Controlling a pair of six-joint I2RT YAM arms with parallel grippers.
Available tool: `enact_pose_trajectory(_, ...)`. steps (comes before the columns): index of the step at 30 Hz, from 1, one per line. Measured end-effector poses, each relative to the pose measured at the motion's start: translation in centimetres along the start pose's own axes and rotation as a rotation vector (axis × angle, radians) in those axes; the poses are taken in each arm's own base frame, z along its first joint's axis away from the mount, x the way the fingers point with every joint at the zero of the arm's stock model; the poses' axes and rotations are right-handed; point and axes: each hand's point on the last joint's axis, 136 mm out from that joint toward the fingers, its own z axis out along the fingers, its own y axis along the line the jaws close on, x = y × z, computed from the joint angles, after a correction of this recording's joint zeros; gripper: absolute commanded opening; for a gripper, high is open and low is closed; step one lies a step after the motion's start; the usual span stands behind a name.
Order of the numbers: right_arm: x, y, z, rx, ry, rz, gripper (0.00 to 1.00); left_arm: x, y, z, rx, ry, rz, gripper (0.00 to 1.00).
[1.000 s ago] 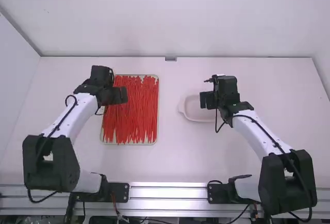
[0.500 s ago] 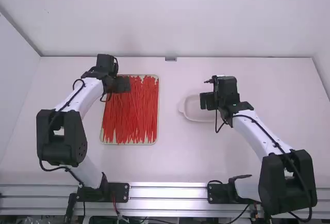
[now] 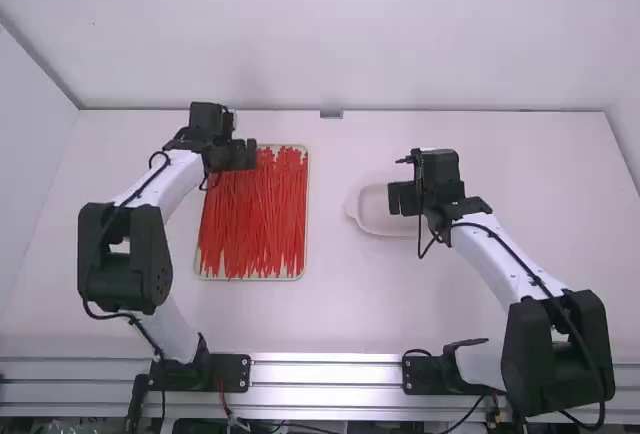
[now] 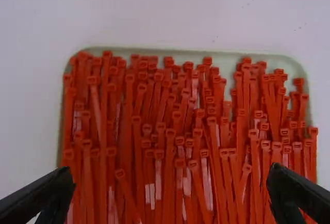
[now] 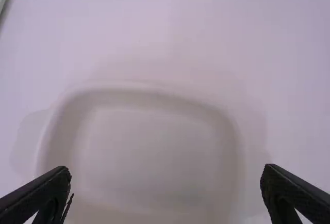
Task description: Fasten the cable tie
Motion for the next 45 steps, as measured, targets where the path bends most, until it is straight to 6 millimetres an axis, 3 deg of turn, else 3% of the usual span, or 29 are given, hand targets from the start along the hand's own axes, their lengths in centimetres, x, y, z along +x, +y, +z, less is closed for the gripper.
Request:
enact_pose_trajectory(11,0.0,0.0,0.0,0.000,0.001,0.007,0.98,1.6,-0.3,4.3,0.039,0.036,0.007,0.90)
enact_pose_trajectory(19,0.0,0.0,0.0,0.000,0.001,0.007,0.98,2.6,-0.3,6.4,0.042,0.053,0.008,0.63)
enact_pose_trajectory(28,0.0,0.0,0.0,0.000,0.000,0.006,0.98,3.0,-0.2,6.8,0.040,0.067,0.006,0.49)
enact_pose_trajectory(37,0.1,0.0,0.0,0.000,0.003,0.009,0.98,2.1,-0.3,6.8,0.044,0.028,0.010,0.45)
enact_pose_trajectory(45,0.2,0.0,0.0,0.000,0.008,0.008,0.98,3.3,-0.1,8.1,0.041,0.060,0.002,0.40)
